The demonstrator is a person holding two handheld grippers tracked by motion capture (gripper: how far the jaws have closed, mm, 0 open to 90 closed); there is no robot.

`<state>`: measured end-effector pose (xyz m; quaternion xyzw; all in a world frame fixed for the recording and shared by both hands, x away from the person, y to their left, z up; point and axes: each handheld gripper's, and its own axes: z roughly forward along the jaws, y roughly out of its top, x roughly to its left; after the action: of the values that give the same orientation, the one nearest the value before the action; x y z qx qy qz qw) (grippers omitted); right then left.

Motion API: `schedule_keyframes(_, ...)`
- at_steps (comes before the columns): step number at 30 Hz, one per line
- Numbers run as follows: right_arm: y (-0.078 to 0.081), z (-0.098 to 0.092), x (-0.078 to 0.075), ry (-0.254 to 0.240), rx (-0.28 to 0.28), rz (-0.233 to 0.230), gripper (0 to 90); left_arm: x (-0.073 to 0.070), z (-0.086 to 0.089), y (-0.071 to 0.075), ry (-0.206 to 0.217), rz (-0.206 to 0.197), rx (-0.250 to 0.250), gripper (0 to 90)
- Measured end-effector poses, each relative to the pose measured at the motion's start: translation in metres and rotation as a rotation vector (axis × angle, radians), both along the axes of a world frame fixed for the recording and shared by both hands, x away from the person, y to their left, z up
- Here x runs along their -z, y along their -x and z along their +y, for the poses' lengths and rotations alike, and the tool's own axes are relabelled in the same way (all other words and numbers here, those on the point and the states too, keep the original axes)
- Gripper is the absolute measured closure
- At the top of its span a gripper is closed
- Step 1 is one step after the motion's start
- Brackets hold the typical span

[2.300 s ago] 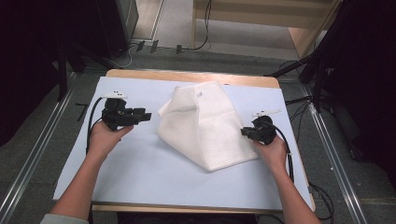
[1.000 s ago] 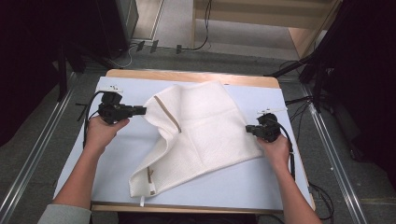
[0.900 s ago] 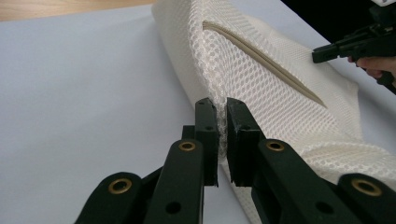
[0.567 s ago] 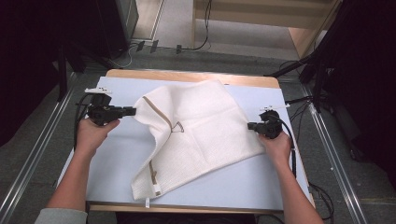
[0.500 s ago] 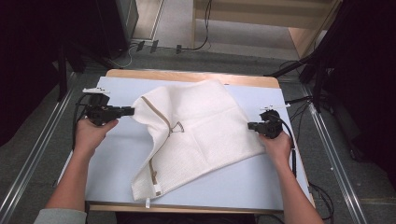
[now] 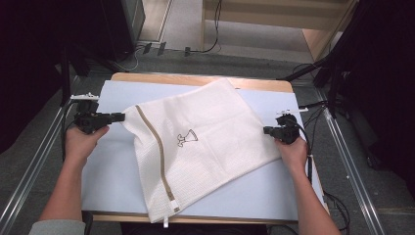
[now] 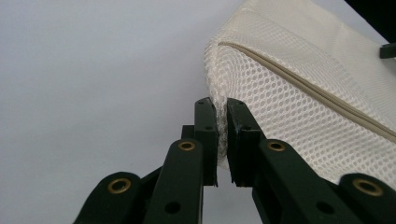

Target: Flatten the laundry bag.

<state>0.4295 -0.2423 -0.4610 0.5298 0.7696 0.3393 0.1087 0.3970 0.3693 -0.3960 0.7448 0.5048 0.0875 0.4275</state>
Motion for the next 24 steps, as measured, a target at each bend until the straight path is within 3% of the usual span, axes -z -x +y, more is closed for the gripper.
schedule_keyframes(5, 0.001, 0.004, 0.001, 0.001, -0.015, -0.009, 87.0, 0.006, 0.004, -0.001, -0.014, -0.005, -0.012, 81.5)
schedule_keyframes(10, 0.002, 0.003, -0.001, -0.042, -0.031, -0.005, 72.7, -0.002, 0.008, 0.003, -0.02, -0.056, -0.026, 67.6)
schedule_keyframes(12, 0.006, 0.004, -0.006, -0.045, -0.041, -0.03, 67.5, -0.007, 0.011, 0.005, -0.056, -0.073, -0.02, 63.8)
schedule_keyframes(15, 0.02, 0.01, -0.018, -0.06, -0.074, -0.09, 63.4, -0.01, 0.014, 0.005, -0.032, -0.076, -0.008, 60.1)
schedule_keyframes(24, 0.057, 0.015, -0.029, -0.084, -0.113, -0.123, 63.3, -0.005, -0.021, -0.014, -0.097, -0.057, 0.095, 58.1)
